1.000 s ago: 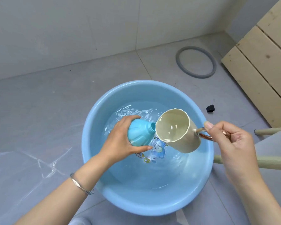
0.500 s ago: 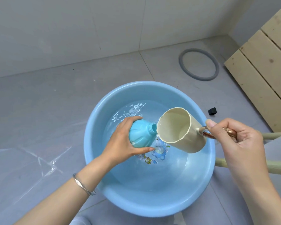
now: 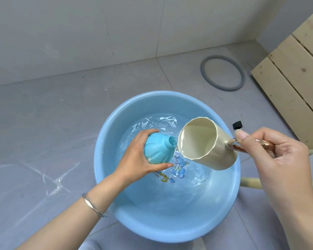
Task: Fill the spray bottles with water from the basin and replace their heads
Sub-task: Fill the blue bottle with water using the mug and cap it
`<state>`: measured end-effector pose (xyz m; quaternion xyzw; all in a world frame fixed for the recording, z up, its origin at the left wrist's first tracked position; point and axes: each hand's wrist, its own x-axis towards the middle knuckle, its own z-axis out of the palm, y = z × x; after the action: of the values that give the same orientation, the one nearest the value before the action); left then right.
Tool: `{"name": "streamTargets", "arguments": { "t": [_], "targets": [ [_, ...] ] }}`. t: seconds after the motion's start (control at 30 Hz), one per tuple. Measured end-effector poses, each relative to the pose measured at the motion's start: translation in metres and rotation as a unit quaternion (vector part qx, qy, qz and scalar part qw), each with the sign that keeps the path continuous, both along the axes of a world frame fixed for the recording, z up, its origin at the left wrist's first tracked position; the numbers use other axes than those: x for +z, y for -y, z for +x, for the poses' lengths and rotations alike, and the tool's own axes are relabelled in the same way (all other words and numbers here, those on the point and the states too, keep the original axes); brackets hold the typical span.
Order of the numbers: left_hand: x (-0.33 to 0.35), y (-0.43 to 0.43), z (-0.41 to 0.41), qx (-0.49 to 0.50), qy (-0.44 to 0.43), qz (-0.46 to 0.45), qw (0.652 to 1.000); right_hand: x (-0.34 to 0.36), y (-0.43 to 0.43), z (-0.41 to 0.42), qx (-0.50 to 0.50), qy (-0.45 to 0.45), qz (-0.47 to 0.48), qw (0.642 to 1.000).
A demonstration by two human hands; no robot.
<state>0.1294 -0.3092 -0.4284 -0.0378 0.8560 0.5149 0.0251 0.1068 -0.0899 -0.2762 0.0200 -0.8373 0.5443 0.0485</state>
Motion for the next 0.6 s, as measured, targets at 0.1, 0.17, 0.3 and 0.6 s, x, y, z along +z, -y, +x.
{"name": "streamTargets", "arguments": {
  "t": [0.1,0.17,0.3,0.6],
  "targets": [
    [-0.0003,0.0000,0.0001,0.003,0.005,0.005,1.000,0.0000,-0.0002,-0.0009,-0.003,-0.002,0.009,1.000],
    [-0.0009,0.0000,0.0004,0.001,0.008,0.005,1.000,0.0004,0.0000,-0.0011,-0.005,-0.002,0.014,1.000],
    [-0.0006,-0.0007,0.0008,-0.002,0.006,0.006,1.000,0.0018,0.0000,-0.0015,-0.016,0.006,0.018,1.000],
    [0.0004,-0.0006,0.0005,-0.003,0.009,0.009,1.000,0.0041,0.0008,-0.0018,0.006,-0.012,0.046,0.999]
  ]
}}
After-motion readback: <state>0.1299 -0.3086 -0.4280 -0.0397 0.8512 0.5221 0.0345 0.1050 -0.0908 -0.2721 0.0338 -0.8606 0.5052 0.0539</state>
